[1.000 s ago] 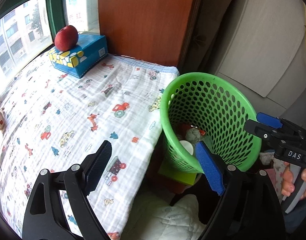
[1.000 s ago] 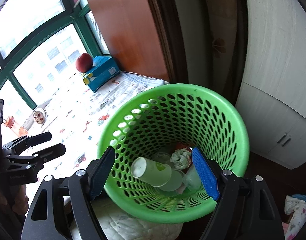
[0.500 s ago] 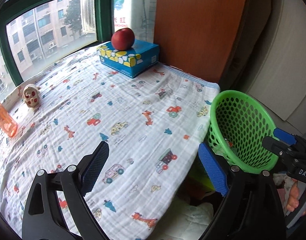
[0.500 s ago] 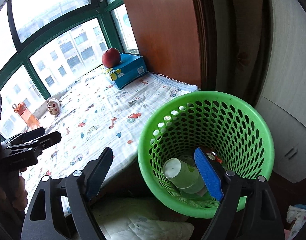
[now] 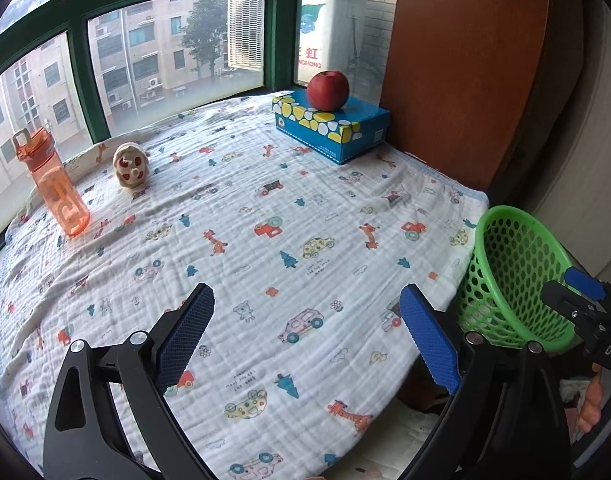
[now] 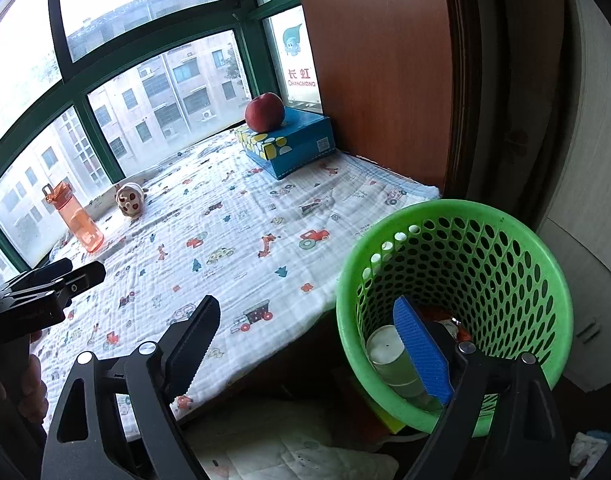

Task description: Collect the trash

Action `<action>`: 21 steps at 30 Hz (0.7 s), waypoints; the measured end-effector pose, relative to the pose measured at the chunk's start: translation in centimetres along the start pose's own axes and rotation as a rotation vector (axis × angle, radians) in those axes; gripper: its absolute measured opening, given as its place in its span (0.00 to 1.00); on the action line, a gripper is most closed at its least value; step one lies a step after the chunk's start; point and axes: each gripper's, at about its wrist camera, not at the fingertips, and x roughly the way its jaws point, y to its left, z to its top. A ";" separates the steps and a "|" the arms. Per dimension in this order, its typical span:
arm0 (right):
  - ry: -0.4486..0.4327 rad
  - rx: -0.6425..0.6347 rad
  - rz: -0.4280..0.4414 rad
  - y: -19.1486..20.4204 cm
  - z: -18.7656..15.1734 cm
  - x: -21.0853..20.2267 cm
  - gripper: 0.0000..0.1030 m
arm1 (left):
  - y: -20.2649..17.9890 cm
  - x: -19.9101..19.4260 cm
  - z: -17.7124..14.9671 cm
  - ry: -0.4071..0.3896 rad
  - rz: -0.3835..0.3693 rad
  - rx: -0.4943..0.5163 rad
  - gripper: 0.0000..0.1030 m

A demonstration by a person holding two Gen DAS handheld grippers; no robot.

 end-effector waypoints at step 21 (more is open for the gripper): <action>0.005 -0.063 0.032 3.2 -0.2 0.5 0.88 | 2.4 -1.3 -1.6 0.000 0.077 -0.045 0.94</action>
